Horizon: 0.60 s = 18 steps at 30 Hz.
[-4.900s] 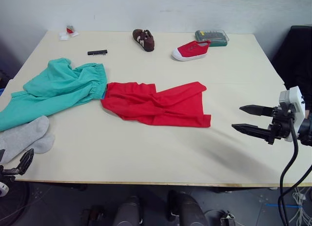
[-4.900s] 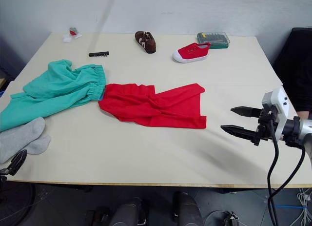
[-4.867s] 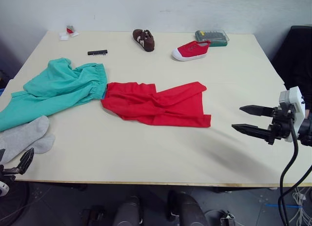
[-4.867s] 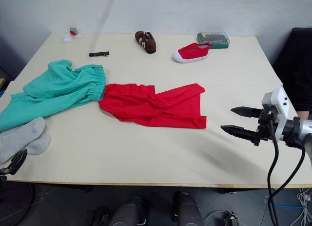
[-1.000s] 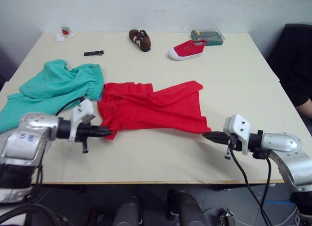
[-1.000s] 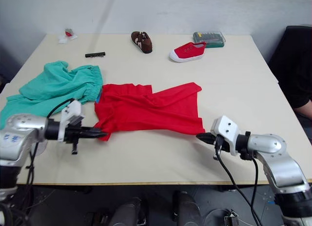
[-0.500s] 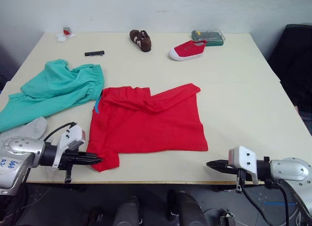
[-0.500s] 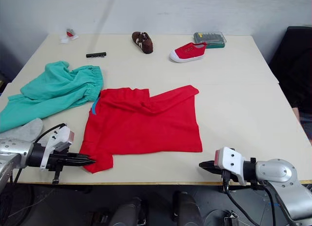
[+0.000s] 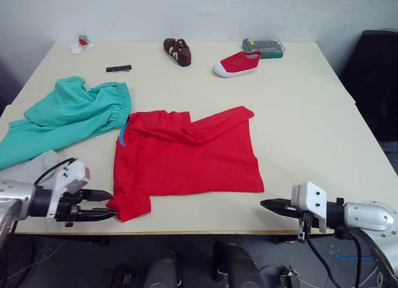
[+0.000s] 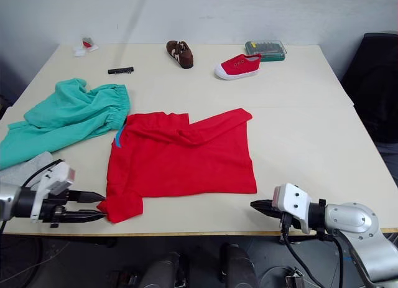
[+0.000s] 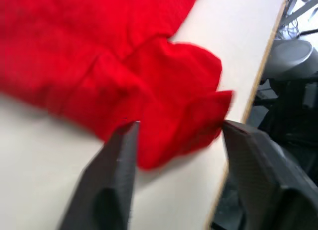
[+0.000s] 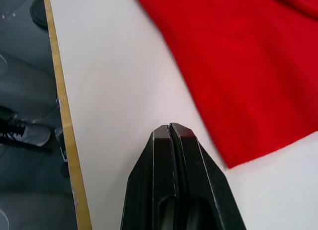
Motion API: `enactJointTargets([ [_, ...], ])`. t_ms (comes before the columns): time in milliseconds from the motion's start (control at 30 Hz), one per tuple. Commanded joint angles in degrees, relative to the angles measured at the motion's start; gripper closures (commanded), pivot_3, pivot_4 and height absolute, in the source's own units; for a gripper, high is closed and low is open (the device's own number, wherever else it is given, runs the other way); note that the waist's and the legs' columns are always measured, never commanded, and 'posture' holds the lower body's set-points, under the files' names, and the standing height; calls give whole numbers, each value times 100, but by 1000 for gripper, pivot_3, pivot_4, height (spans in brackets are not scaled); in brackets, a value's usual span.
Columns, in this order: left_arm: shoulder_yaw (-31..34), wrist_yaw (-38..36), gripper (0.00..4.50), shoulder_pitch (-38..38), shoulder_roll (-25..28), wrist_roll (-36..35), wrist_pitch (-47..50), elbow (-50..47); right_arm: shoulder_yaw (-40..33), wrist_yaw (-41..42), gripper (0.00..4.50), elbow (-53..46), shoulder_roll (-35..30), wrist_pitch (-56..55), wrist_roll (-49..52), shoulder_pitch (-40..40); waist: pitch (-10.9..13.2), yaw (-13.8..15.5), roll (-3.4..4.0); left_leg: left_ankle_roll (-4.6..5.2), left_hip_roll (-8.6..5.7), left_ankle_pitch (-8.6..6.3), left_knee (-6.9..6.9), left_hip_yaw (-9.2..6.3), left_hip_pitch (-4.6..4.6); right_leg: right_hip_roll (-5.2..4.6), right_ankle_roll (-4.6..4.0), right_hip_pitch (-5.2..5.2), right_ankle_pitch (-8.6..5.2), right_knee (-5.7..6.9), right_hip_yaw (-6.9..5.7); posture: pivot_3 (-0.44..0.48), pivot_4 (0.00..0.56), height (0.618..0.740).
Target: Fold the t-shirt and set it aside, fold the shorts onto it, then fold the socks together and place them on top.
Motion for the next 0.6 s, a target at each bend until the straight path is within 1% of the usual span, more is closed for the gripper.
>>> enactJointTargets([
  [33, 542, 133, 450, 370, -21, 68, -67, 134, -22, -7, 4500, -254, 40, 139, 276, -178, 0, 1, 1, -6, 0, -3, 0, -2, 0, 0, -1, -1, -1, 0, 0, 0, 150, 740],
  [67, 599, 183, 171, 453, -59, 128, -157, 215, -1, -6, 4500, -280, 45, 186, 321, -225, 1, 3, 2, -26, 1, -14, 0, -3, 0, 0, -2, -1, -1, 0, 0, 0, 150, 740],
  [100, 646, 221, 36, 524, -97, 169, -242, 252, 32, -6, 4500, -303, 54, 235, 370, -298, 1, 5, 2, -27, 1, -15, 0, -5, 0, 0, -5, -1, -3, 0, -1, 0, 150, 740],
  [200, 828, 292, 36, 557, -203, -92, -77, -85, 144, -12, 4500, -354, 78, 422, 522, -606, 1, 4, 2, -30, 2, -17, -2, -8, -1, 0, -8, -2, -5, 0, -4, 0, 150, 740],
  [333, 867, 533, 36, 172, -270, -463, 293, -514, 259, -8, 4500, -369, 81, 696, 702, -1011, 1, 38, 1, -30, 1, -17, -1, -11, -4, -5, -8, 0, -4, 0, -7, 0, 150, 740],
  [367, 826, 693, 36, -61, -309, -592, 480, -557, 291, -13, 4500, -361, 100, 750, 731, -1108, 1, 43, 1, -30, 1, -17, -1, -12, -4, -6, -8, 1, -4, 0, -7, 0, 150, 740],
  [400, 614, 1215, 36, -624, -489, -645, 810, -589, 374, -61, 4500, -335, 163, 824, 749, -1300, 2, 55, 3, -31, 1, -17, -1, -12, -4, -6, -8, 2, -4, 0, -8, 0, 150, 740],
  [467, 218, 2407, 36, -1673, -952, -501, 1544, -558, 521, -160, 4500, -325, 295, 946, 768, -1588, 4, 103, 7, -31, 0, -14, 2, -13, 0, -6, -6, 7, -3, 4, -10, 0, 150, 740],
  [500, 121, 2823, 36, -2006, -1134, -440, 1860, -533, 572, -196, 4500, -334, 350, 995, 770, -1672, 3, 128, 6, -34, 0, -6, 2, -14, -2, -5, -1, 8, 0, 5, -12, 0, 150, 740],
  [567, -15, 3422, 36, -2392, -1415, -281, 2243, -507, 656, -263, 4500, -358, 439, 1056, 745, -1776, 1, 138, 0, -7, -4, 17, 3, -10, 1, -4, 6, 10, 4, 18, -10, 0, 150, 740],
  [600, -139, 3687, 36, -2531, -1540, -171, 2334, -503, 712, -307, 4500, -370, 494, 1076, 719, -1831, 1, 129, 0, -13, -5, 20, 2, -8, -1, -3, 7, 8, 5, 19, -10, 0, 150, 740],
])
